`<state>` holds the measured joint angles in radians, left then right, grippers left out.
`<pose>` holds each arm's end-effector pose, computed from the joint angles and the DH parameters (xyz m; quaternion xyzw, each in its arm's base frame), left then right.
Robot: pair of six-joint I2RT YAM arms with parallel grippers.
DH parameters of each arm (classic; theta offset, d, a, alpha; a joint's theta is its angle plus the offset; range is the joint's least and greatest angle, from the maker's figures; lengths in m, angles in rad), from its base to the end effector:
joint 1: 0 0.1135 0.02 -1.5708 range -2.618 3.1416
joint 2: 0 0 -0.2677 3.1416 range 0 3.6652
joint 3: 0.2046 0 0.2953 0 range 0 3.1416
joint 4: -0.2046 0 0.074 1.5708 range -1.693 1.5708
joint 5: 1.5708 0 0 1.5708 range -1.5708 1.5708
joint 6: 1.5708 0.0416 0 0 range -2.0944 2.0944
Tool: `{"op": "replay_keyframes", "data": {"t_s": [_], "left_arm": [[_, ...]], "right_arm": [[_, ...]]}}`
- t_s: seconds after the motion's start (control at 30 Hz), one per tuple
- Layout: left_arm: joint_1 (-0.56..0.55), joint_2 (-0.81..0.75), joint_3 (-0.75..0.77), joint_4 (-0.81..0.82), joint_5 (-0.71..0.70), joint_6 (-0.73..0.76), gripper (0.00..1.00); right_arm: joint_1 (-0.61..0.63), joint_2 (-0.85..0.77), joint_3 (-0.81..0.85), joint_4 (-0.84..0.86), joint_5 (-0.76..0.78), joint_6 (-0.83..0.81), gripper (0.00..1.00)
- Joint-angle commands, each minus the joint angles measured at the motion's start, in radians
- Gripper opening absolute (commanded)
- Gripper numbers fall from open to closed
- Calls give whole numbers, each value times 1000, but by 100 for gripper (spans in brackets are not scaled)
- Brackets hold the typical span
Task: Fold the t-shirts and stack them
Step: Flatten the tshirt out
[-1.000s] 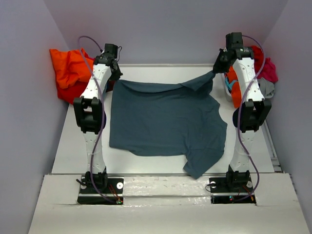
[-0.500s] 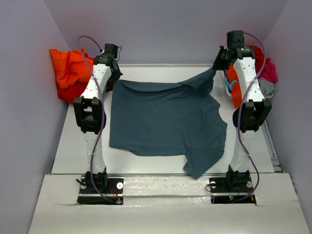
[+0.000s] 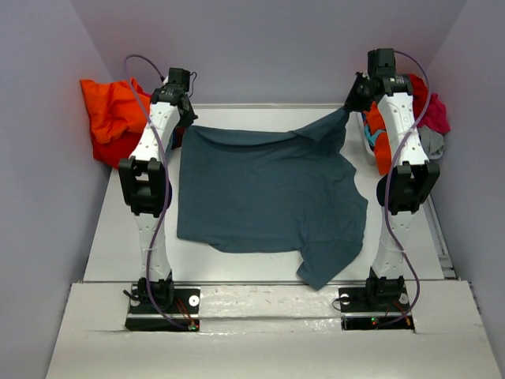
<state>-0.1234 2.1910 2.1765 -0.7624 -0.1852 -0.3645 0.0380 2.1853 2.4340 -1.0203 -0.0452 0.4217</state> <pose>0.5443 -0.0598 0.3066 -0.1459 0.9073 -0.0102 0.3941 0.5222 0.0217 0.3810 0.1670 0.9058 0.1089 0.3740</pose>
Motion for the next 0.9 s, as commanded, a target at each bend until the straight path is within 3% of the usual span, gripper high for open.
{"op": "replay_keyframes", "data": {"t_s": [0.0,0.4,0.6,0.87], "left_arm": [[-2,-33,48,3,-34,-8,6],[-2,-57,12,41,-37,-14,6],[-2,-34,35,92,-10,-39,6],[-2,50,118,83,-14,-34,6]], "right_arm": [[11,-93,-1,80,-10,-17,8],[40,-167,-113,149,24,-17,7],[40,8,144,65,25,2,7],[40,73,142,92,7,25,7]]}}
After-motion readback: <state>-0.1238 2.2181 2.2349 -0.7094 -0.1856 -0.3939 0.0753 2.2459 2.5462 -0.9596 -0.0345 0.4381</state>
